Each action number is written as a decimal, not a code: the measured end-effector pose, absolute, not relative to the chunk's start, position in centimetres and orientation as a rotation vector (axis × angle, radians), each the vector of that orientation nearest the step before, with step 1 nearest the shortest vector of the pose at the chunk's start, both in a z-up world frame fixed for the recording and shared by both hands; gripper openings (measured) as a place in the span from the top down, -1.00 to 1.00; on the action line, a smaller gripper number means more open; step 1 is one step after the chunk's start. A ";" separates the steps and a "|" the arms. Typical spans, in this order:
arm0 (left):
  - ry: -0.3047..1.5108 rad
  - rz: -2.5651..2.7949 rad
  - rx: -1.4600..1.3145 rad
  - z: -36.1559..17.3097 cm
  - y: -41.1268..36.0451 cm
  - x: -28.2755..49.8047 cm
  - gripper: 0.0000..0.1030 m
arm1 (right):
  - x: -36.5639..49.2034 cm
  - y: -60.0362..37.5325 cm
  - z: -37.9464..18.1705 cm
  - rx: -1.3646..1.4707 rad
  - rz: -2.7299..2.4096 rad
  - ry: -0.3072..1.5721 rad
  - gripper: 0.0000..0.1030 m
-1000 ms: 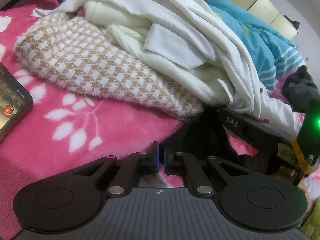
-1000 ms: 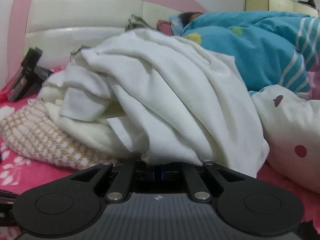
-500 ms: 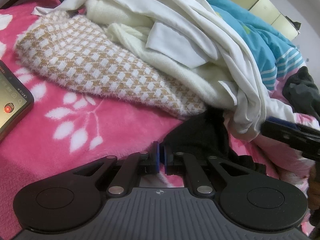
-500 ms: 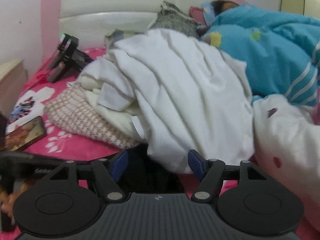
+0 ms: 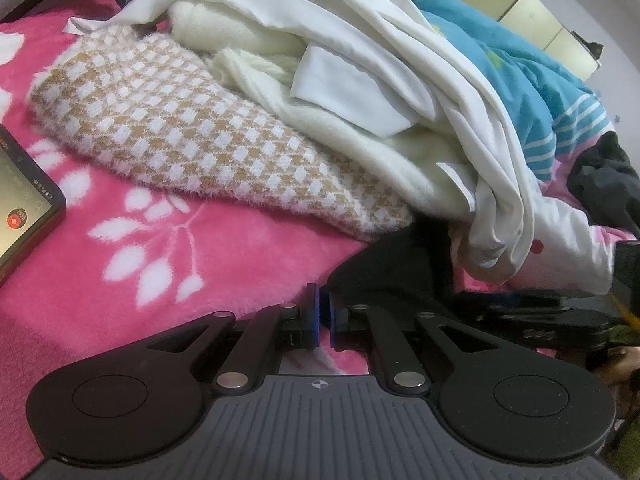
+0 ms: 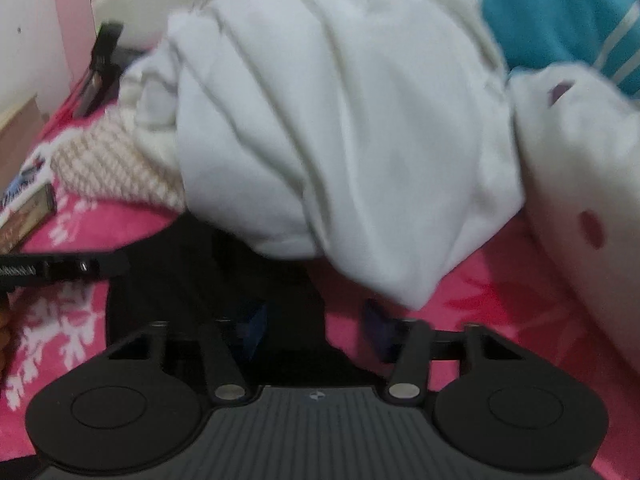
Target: Fold clothes
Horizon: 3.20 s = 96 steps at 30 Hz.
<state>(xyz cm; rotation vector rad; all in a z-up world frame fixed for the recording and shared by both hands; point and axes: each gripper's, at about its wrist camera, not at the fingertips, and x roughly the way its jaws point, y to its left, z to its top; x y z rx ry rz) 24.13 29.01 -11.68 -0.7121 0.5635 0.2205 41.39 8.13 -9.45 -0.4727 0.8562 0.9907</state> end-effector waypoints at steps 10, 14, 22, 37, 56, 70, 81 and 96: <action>0.562 0.235 -0.670 -11.5 28.6 24.3 0.89 | 40.0 10.0 -11.1 -0.479 0.954 0.662 0.97; 0.562 0.230 -0.674 -11.6 28.8 24.1 0.89 | 42.1 8.3 -11.5 -0.298 0.909 0.701 0.82; 0.562 0.223 -0.688 -11.7 28.9 23.9 0.88 | 47.1 -0.3 -10.3 0.180 0.622 0.802 0.73; 0.562 0.234 -0.689 -11.7 28.4 24.1 0.85 | 43.8 2.6 -11.7 -0.006 0.609 0.836 0.79; 0.559 0.207 -0.755 -12.1 29.0 24.0 0.82 | 41.7 8.1 -12.1 0.055 0.641 0.815 0.81; 0.556 0.176 -0.805 -12.1 29.8 23.4 0.82 | 37.9 0.5 -7.0 0.333 0.587 0.822 0.76; 0.462 0.294 -0.594 -9.7 28.0 21.9 0.39 | 28.9 -22.6 2.3 0.388 0.181 0.597 0.75; 0.540 -0.060 -0.404 -4.8 15.0 21.7 0.19 | 20.8 -44.5 -0.8 0.547 -0.114 0.730 0.47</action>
